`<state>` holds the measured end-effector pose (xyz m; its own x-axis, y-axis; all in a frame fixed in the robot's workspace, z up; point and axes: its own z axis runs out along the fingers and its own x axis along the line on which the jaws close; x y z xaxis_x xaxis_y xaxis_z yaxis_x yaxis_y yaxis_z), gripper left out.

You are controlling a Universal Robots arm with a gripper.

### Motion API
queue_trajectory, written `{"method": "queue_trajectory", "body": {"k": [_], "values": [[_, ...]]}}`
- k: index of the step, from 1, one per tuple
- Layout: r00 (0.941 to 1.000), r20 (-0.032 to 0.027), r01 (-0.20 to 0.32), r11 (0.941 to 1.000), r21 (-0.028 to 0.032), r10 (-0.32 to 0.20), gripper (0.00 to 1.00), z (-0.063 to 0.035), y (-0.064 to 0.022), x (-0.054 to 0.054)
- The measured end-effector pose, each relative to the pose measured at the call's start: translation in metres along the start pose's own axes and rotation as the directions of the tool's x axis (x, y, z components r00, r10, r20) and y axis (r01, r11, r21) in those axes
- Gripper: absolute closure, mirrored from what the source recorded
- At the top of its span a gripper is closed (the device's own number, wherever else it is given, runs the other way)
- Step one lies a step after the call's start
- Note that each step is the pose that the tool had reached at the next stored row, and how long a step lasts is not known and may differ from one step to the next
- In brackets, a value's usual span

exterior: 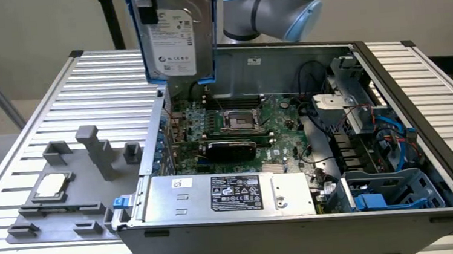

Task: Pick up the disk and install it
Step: 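Pick up the disk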

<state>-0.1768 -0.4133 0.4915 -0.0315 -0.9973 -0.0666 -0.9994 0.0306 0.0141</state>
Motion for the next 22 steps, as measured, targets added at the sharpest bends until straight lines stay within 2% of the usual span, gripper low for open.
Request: {"method": "queue_trajectory", "body": {"k": [9,22], "values": [[1.0,0.0,0.0,1.0,0.0,0.0,0.67,-0.0011,-0.0393,0.013],[1.0,0.0001,0.0,1.0,0.0001,0.0,0.67,-0.0023,-0.0896,0.034]]}}
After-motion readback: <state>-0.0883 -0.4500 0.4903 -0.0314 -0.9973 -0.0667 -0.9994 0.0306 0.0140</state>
